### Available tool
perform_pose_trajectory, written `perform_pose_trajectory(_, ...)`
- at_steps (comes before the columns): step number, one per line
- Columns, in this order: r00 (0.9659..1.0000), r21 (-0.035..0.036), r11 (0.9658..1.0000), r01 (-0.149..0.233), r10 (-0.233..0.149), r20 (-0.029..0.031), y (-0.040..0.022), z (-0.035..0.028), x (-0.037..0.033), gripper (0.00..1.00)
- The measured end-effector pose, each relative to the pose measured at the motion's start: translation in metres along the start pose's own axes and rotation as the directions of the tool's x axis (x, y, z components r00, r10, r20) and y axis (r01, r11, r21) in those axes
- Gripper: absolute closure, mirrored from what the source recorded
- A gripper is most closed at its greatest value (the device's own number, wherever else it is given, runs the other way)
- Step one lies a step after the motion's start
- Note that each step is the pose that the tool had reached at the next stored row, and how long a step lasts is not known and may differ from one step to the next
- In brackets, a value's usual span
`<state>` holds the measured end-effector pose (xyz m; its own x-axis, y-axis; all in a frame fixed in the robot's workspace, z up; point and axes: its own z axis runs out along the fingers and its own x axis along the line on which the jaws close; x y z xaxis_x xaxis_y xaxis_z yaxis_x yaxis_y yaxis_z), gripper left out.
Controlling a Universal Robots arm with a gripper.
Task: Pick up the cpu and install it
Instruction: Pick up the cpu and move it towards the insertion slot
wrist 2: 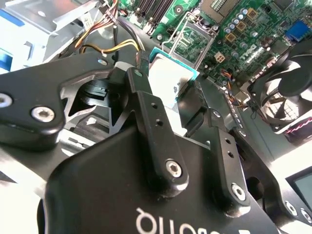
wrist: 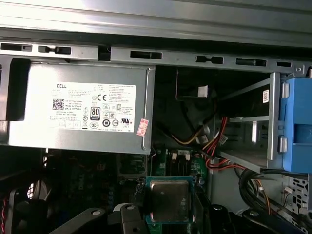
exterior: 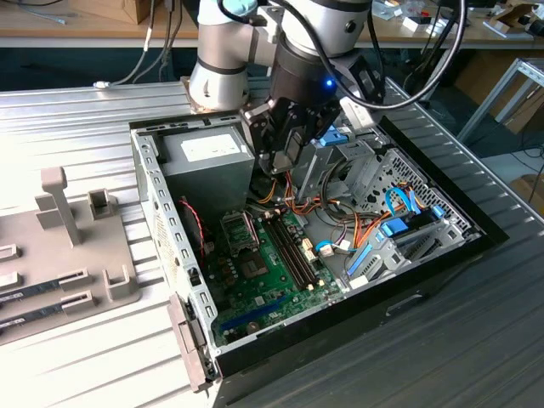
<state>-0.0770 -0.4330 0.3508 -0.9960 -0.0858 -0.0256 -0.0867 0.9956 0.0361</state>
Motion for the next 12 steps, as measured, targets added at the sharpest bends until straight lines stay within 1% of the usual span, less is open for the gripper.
perform_pose_trajectory(5, 1.0000, -0.0001, 1.0000, 0.000, 0.000, 0.0001, -0.0064, 0.0021, 0.0002, 0.53)
perform_pose_trajectory(9, 1.0000, -0.0001, 1.0000, 0.000, 0.000, 0.0001, -0.0136, 0.0037, -0.0005, 0.53)
perform_pose_trajectory(12, 1.0000, -0.0001, 1.0000, 0.000, 0.000, 0.0000, -0.0194, 0.0049, -0.0022, 0.53)
